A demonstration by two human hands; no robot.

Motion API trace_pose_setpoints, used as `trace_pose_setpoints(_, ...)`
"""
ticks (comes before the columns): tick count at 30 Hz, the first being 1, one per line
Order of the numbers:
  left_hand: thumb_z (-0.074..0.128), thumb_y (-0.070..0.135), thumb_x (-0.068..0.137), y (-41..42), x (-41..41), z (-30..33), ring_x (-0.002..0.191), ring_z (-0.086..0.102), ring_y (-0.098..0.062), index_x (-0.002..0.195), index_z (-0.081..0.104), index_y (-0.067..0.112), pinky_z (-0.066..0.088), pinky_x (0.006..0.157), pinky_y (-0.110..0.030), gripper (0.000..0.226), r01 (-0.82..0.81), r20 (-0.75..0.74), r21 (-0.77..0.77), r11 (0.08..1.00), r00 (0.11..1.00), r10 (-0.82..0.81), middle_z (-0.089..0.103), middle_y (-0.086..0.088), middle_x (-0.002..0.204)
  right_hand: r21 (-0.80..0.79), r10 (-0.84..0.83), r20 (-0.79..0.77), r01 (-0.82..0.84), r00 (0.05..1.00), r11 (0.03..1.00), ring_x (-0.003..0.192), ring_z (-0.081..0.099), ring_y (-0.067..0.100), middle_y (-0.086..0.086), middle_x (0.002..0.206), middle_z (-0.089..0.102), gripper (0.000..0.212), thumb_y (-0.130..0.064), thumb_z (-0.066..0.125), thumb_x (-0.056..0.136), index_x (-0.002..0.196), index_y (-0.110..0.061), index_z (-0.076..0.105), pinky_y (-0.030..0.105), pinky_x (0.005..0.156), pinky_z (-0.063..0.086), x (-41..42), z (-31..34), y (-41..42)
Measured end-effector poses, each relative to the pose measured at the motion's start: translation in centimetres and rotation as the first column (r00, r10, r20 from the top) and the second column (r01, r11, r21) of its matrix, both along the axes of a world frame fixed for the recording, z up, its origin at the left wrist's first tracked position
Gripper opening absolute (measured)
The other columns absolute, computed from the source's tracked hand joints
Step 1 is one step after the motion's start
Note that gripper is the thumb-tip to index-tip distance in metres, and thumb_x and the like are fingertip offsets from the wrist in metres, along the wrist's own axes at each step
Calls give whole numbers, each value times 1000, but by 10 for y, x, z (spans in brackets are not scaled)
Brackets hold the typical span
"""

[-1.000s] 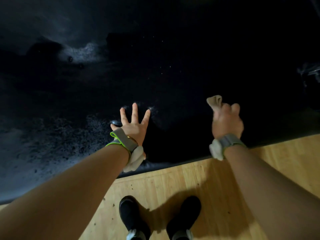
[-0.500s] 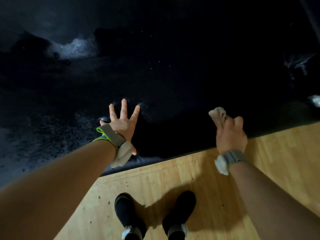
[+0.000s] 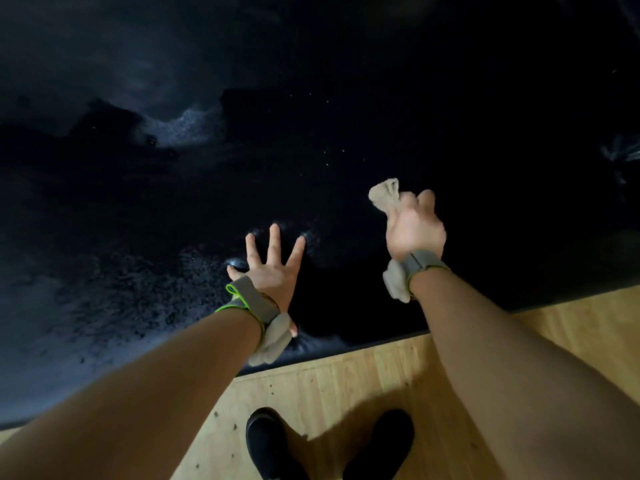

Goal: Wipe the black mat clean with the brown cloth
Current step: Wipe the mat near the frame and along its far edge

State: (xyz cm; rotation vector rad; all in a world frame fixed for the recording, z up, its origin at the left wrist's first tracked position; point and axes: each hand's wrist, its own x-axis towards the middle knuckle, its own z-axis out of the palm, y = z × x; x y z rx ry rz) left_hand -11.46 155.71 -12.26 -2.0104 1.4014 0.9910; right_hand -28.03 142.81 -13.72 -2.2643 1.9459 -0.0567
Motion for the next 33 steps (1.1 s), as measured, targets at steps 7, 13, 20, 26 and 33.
trace_pose_setpoints(7,88,44,53,1,2,2,135,-27,-45,145,-20,34,19,103,-72,143,22,8,18,1000,1000,-22,-43,-5,145,31,399,177,-410,900,911,44,55,23,7,84,55,24,-24,81,70,82,-14,63,25,35,36,65,-5,77)
trace_pose_setpoints(13,87,35,61,2,-2,-7,136,-24,-47,140,-31,37,20,102,-72,141,6,52,-37,999,999,-4,-42,-7,145,3,111,-2,-111,994,994,92,60,38,14,121,42,23,-22,41,98,116,-10,49,39,66,42,30,-5,-38)
trace_pose_setpoints(20,70,16,83,3,-3,-14,135,-25,-48,142,-27,36,18,100,-73,115,-4,63,-97,995,998,10,-40,-8,147,88,312,58,-316,948,944,89,61,35,9,121,43,28,-33,41,99,118,-13,49,38,63,43,74,-4,10)
trace_pose_setpoints(26,80,51,64,-7,10,13,139,-4,-50,146,-22,33,36,98,-60,131,166,18,28,986,986,-166,-27,-11,153,66,272,56,-276,961,959,76,53,18,5,114,44,21,-27,49,98,115,-15,49,29,59,34,76,-15,9)
trace_pose_setpoints(33,86,49,54,-108,108,35,142,10,-36,148,8,35,30,106,-57,124,88,95,-266,960,993,-65,7,-5,157,-175,341,121,-318,932,932,42,44,18,6,76,51,14,-13,76,73,78,-12,63,20,39,26,80,-23,10)
